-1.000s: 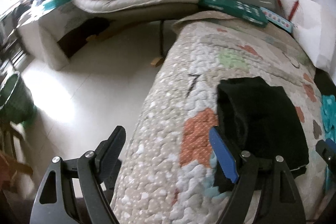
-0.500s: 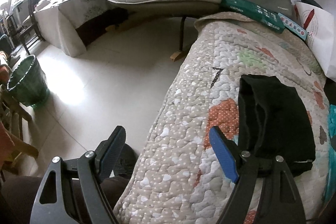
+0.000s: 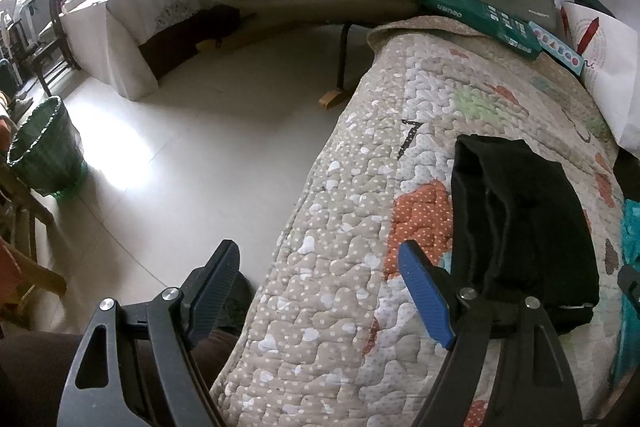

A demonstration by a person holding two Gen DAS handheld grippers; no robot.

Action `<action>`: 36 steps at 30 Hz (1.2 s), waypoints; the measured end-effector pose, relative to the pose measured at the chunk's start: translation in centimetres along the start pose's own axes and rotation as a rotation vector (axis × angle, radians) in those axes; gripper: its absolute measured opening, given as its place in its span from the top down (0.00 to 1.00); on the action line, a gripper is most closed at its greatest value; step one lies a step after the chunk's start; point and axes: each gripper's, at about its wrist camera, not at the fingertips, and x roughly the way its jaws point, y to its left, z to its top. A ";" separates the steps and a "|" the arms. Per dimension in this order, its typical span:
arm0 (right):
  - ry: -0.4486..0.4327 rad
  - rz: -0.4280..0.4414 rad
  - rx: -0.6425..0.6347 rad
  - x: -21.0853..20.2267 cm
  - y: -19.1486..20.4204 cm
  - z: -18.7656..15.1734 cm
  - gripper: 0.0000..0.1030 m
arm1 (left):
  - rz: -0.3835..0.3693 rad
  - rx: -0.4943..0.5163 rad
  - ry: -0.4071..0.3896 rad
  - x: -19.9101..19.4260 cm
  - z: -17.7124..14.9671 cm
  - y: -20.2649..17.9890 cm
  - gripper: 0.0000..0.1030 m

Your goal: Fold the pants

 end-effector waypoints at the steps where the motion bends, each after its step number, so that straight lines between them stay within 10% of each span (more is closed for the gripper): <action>1: 0.005 0.001 0.002 0.2 -0.1 -0.1 0.01 | -0.005 -0.001 0.002 0.0 0.1 0.0 0.21; 11: 0.068 0.116 0.080 1.8 -1.0 1.9 0.01 | -0.168 0.034 0.017 -1.1 1.6 -2.5 0.21; 27: 0.259 0.341 0.219 12.7 -3.1 6.5 0.04 | -0.464 0.022 0.296 8.7 4.4 -9.3 0.21; 33: 0.340 0.423 0.216 16.6 -0.9 6.8 0.13 | -0.448 0.097 0.267 9.5 4.2 -11.0 0.16; 36: 0.343 0.437 0.186 16.1 -0.1 7.4 0.36 | -0.487 0.105 0.291 9.2 4.5 -11.0 0.46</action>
